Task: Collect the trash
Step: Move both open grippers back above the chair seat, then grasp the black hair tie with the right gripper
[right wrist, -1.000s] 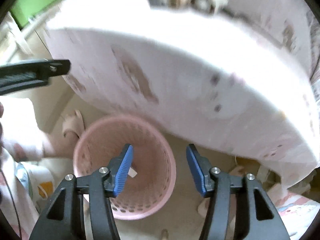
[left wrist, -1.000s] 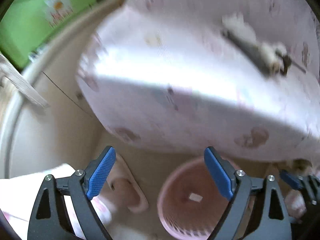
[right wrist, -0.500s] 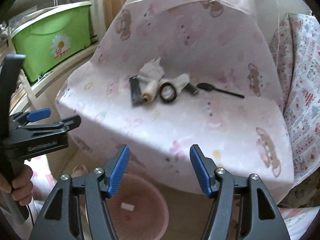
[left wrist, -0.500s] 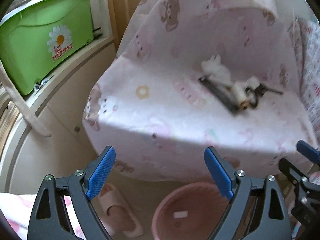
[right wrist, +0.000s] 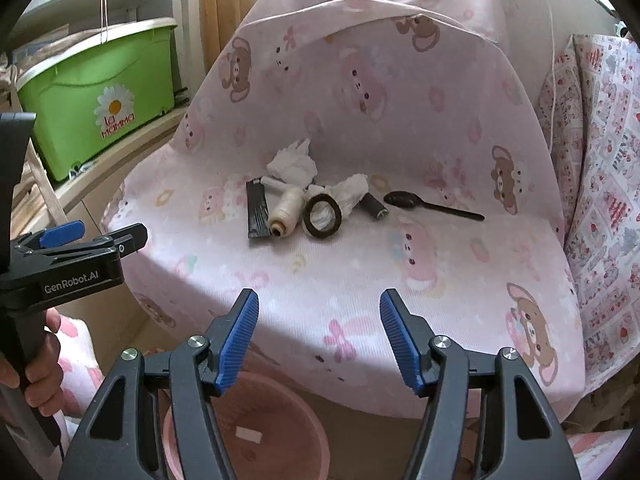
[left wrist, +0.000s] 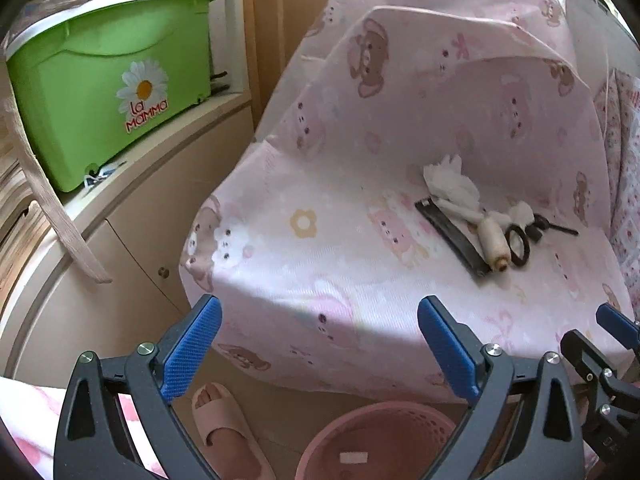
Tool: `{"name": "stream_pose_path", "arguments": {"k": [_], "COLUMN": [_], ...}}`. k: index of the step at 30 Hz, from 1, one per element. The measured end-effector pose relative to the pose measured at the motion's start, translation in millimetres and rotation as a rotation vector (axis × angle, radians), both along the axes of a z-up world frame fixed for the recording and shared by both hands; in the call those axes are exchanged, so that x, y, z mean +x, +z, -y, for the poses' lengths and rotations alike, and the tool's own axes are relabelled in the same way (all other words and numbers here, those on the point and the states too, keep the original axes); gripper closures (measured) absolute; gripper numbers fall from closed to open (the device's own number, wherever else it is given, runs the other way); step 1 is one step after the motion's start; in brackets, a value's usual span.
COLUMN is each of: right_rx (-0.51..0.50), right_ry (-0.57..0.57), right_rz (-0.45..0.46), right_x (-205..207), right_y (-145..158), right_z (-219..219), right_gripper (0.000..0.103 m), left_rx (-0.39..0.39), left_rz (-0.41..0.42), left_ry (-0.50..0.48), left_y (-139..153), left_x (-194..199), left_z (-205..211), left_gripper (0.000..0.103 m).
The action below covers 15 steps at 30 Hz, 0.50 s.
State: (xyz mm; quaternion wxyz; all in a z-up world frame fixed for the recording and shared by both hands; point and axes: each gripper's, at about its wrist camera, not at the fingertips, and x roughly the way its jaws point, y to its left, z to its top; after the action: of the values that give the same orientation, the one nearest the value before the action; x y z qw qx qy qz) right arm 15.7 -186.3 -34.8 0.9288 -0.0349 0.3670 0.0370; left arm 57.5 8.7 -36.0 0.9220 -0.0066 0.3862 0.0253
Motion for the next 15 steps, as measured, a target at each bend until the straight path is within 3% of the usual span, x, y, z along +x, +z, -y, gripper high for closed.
{"name": "stream_pose_path", "arguments": {"k": [6, 8, 9, 15], "right_rx": [0.010, 0.009, 0.017, 0.065], "right_ry": [0.001, -0.013, -0.013, -0.027], "right_rz": [0.042, 0.057, 0.064, 0.047], "right_x": [14, 21, 23, 51], "right_y": [7, 10, 12, 19], "right_z": [-3, -2, -2, 12], "right_gripper": [0.036, 0.024, 0.022, 0.022], "left_rx": [0.020, 0.020, 0.018, 0.009], "left_rz": [0.047, 0.063, 0.065, 0.038], "left_ry": [0.002, 0.002, -0.002, -0.006], "left_y": [4, 5, 5, 0], "left_x": [4, 5, 7, 19], "left_z": [2, 2, 3, 5], "left_gripper": [0.001, 0.001, 0.001, 0.001]}}
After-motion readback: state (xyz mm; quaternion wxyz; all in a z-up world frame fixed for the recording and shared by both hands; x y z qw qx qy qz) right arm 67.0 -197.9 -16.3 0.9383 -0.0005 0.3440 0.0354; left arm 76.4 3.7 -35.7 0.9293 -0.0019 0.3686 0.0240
